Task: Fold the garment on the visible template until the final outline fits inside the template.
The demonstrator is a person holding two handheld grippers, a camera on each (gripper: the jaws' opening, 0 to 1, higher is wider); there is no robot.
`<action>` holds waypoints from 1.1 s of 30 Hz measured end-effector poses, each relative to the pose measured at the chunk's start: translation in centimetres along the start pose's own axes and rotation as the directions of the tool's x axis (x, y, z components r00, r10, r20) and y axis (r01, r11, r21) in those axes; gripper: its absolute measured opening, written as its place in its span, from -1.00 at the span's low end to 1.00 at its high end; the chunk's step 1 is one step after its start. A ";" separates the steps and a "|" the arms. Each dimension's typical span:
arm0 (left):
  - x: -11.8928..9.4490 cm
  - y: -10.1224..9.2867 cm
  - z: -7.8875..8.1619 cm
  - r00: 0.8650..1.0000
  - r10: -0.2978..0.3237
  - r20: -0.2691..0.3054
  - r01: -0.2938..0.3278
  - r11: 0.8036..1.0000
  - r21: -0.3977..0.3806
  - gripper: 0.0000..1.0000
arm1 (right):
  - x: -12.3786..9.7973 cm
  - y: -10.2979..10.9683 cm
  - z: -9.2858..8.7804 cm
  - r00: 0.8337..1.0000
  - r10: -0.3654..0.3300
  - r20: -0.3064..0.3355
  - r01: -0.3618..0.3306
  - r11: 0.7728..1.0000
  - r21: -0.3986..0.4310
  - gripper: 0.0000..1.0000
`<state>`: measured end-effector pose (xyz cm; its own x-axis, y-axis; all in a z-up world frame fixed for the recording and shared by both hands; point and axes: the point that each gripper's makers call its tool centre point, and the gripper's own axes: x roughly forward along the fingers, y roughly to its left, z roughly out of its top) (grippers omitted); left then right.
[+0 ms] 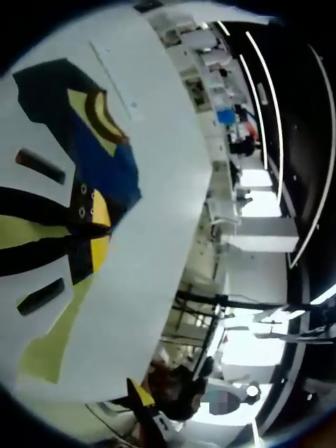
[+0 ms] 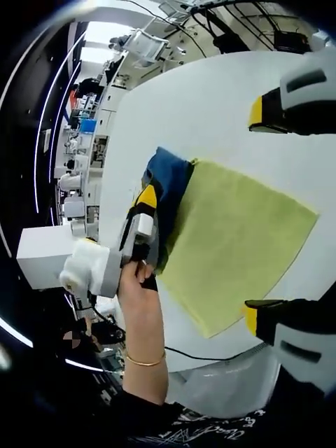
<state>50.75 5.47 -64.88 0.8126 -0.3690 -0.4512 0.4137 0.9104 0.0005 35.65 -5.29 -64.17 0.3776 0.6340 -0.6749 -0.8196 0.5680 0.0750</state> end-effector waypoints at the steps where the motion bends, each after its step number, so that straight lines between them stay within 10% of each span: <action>1: 0.2 -0.2 -0.2 1.000 -0.002 -0.003 0.002 1.000 0.001 -1.00 | 0.0 -0.1 -0.1 1.000 -0.002 -0.003 0.002 1.000 0.001 0.99; 17: 2.0 -2.5 -5.5 0.993 -0.057 -0.099 0.062 0.997 0.042 -1.00 | 0.0 -0.8 -1.0 1.000 -0.013 -0.009 0.014 1.000 0.025 0.99; 33: 2.8 -3.3 -7.0 0.988 -0.073 -0.135 0.080 0.996 0.045 -1.00 | -0.1 -1.2 -1.3 1.000 -0.025 -0.005 0.026 0.999 0.040 0.99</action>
<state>48.82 2.68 -72.39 0.7170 -0.4061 -0.5666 0.4957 0.8685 0.0047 36.06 -6.75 -65.10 0.3963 0.6169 -0.6799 -0.7919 0.6044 0.0868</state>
